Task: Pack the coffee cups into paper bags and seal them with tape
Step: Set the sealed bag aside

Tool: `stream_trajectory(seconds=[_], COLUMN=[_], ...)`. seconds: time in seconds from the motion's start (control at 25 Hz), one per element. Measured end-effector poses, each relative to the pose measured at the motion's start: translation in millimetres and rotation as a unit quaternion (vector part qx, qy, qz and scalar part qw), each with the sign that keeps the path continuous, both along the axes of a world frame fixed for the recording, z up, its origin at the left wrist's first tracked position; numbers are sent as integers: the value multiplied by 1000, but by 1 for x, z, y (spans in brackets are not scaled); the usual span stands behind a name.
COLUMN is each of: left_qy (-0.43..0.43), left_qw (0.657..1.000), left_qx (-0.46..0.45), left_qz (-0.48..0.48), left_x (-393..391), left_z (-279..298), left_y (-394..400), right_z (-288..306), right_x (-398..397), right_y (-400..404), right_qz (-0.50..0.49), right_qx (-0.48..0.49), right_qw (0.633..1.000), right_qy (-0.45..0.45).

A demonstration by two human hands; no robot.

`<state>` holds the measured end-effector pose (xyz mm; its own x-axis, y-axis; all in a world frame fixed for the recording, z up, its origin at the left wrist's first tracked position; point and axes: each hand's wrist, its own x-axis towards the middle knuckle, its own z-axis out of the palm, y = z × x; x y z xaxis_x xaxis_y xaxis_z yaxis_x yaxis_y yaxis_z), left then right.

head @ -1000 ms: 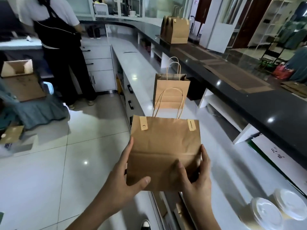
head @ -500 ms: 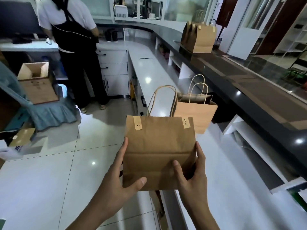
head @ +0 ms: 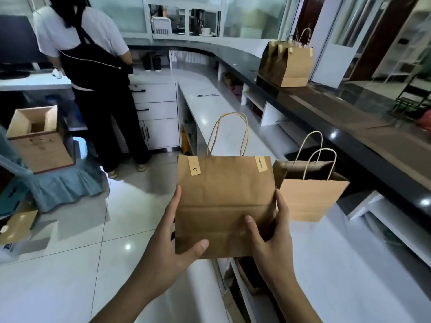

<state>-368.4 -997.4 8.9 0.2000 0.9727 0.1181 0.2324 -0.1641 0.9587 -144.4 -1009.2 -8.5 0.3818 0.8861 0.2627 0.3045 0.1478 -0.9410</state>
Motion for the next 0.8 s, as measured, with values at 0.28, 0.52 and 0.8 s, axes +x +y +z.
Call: stream_trajectory(seconds=[0.28, 0.52, 0.8], left_qy=[15, 15, -6], left_qw=[999, 998, 996], left_qx=[32, 52, 63], left_qz=[-25, -42, -58], left_x=[-32, -26, 16], left_z=[13, 18, 29], left_y=[105, 182, 285], right_z=[15, 29, 49], right_x=[-33, -24, 14], right_y=[93, 166, 270], right_qz=[-52, -73, -83], right_qx=[6, 1, 14], right_qw=[999, 997, 996], right_qy=[1, -5, -3])
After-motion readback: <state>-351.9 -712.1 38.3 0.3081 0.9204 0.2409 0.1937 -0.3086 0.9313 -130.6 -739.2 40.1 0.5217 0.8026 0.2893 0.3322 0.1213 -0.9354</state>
